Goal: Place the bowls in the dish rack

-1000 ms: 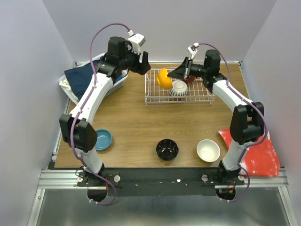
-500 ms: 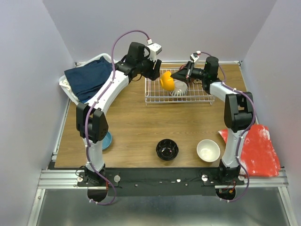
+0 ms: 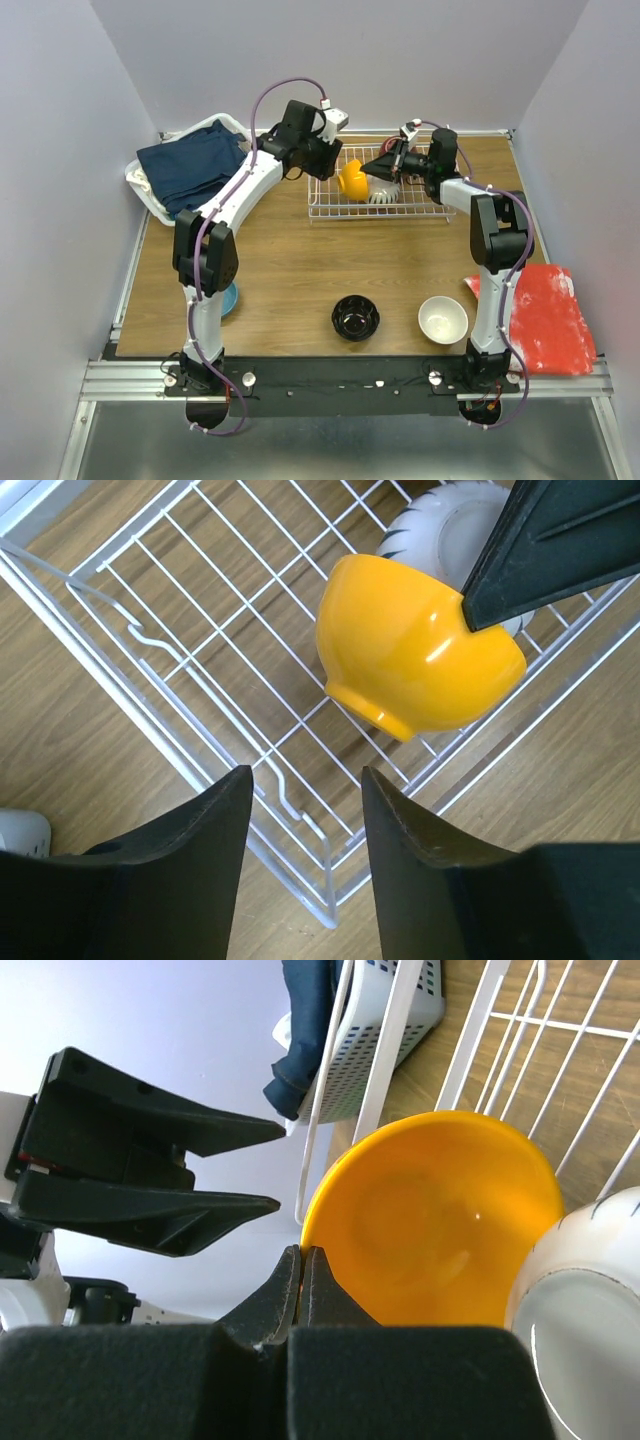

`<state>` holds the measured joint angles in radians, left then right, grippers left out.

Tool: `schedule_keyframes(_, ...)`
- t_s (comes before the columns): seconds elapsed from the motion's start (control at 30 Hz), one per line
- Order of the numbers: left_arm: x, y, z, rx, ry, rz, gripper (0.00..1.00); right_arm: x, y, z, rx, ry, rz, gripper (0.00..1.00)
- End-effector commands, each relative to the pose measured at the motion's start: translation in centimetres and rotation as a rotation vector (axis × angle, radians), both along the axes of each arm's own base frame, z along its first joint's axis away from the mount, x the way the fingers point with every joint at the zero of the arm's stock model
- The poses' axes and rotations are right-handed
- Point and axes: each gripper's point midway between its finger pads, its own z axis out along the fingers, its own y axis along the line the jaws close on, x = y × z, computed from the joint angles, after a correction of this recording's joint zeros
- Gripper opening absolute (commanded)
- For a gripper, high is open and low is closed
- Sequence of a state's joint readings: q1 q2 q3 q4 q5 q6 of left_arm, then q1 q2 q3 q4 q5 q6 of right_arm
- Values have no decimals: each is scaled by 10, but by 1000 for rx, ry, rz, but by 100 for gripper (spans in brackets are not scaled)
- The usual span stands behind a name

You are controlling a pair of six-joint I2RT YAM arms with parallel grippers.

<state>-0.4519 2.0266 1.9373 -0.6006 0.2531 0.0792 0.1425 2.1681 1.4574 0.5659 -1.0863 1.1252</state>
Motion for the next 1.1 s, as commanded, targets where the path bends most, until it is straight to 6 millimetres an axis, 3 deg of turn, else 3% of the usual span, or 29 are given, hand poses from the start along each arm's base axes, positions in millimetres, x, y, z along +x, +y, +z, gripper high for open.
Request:
schedule_keyframes(0.0,-1,-3,-10,59,-17,-43,54,2,-3,0,-5,-17,10,1)
schedule_keyframes(0.2,-6,-15,-32,74,9,-84,39,3,-7,-10,-18,-3,0,1)
schedule_keyframes(0.33,-7,-22,-42,72,27,-102,18,4,-9,-12,-28,1,-4,1)
schedule_keyframes(0.43,-6,-26,-50,73,39,-102,8,5,-10,-15,-35,6,-7,1)
schedule_keyframes(0.9,-1,-57,-66,14,65,-112,7,4,-17,-25,-62,10,-14,2)
schedule_keyframes(1.03,0,-69,-64,-2,52,-122,7,8,-28,-26,-96,5,-37,11)
schedule_keyframes(1.07,2,-72,-63,-8,45,-123,7,8,-33,-19,-103,-13,-42,20)
